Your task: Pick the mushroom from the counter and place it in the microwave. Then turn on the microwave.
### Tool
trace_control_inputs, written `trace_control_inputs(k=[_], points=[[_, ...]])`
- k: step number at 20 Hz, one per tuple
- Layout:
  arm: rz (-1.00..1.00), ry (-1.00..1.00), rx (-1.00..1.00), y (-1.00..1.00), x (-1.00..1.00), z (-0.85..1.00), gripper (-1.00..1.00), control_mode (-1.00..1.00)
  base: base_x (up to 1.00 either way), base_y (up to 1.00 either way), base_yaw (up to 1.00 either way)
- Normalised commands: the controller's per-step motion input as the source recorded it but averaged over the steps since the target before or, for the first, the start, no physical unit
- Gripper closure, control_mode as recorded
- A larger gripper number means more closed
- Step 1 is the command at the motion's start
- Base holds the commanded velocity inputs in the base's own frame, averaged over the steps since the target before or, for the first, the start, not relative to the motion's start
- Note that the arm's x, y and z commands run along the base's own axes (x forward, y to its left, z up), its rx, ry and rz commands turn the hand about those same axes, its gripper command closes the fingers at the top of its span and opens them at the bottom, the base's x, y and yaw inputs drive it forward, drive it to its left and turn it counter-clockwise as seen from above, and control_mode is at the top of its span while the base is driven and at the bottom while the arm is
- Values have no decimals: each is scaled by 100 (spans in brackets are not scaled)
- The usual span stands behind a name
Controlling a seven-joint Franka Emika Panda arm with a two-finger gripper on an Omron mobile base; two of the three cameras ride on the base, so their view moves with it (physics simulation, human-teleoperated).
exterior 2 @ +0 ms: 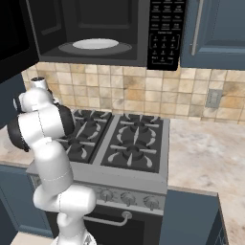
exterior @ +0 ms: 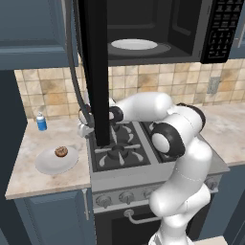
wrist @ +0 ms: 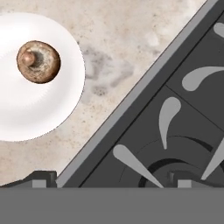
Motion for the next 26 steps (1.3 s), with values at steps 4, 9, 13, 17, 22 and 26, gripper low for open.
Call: trace_control_inputs(k=[4, 9, 13, 17, 22, 26], points=[[0, 0, 0, 8, 0, -15, -100, -100, 0, 0, 0], [0, 0, 0, 12, 0, -8, -100, -100, 0, 0, 0], [0, 0, 0, 14, 0, -6, -100, -100, 0, 0, 0], [0, 0, 0, 15, 0, -7, -100, -100, 0, 0, 0], [0, 0, 0, 14, 0, -2, -100, -100, 0, 0, 0], [0, 0, 0, 15, 0, -2, -100, -100, 0, 0, 0]])
